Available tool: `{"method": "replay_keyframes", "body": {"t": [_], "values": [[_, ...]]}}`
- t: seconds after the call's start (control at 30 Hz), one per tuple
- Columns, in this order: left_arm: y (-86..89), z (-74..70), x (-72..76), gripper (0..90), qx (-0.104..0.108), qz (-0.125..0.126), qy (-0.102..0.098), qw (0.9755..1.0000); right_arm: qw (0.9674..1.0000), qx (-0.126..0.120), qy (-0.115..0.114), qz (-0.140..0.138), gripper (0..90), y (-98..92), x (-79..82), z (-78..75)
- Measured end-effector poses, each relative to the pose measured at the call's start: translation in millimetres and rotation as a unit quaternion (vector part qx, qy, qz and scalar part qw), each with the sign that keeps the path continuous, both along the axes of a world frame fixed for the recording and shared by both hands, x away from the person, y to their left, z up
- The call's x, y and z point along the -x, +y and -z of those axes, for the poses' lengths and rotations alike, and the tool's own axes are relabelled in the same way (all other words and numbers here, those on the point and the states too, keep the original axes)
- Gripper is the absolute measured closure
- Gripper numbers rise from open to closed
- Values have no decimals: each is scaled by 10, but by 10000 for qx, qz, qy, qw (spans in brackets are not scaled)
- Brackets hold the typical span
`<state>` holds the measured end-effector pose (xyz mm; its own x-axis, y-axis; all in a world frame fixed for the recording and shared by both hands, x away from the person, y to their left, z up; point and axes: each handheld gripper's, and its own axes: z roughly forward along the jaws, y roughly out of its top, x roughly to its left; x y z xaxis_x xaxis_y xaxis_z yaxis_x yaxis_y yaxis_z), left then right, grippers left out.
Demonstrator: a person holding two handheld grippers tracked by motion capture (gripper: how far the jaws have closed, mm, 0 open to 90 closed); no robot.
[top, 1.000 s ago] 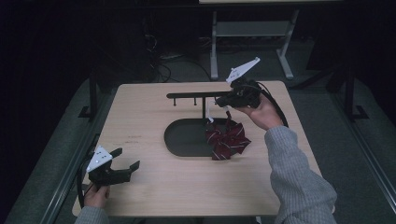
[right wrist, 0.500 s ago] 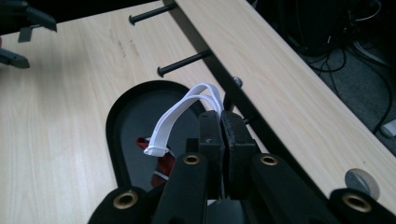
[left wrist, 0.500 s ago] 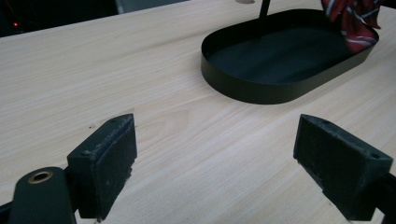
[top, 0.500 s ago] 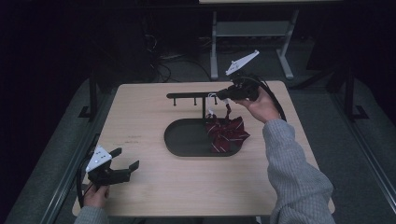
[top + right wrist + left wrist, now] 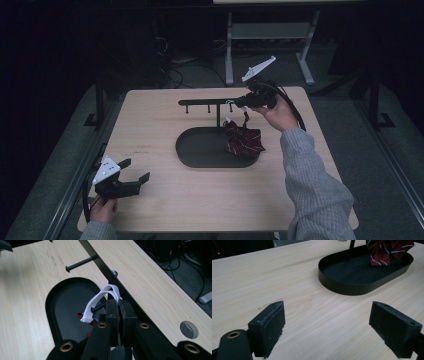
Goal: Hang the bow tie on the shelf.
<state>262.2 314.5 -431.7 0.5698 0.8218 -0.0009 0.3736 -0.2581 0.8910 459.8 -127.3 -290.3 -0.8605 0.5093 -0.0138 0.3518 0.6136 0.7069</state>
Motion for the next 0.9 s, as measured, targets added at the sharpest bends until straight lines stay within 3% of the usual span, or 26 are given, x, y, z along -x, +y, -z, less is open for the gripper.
{"method": "replay_keyframes", "body": {"t": [0.9], "values": [[-15,1,0,128,10,12,4,10000,9999,-112,116,-20,795,-62,53,123]]}}
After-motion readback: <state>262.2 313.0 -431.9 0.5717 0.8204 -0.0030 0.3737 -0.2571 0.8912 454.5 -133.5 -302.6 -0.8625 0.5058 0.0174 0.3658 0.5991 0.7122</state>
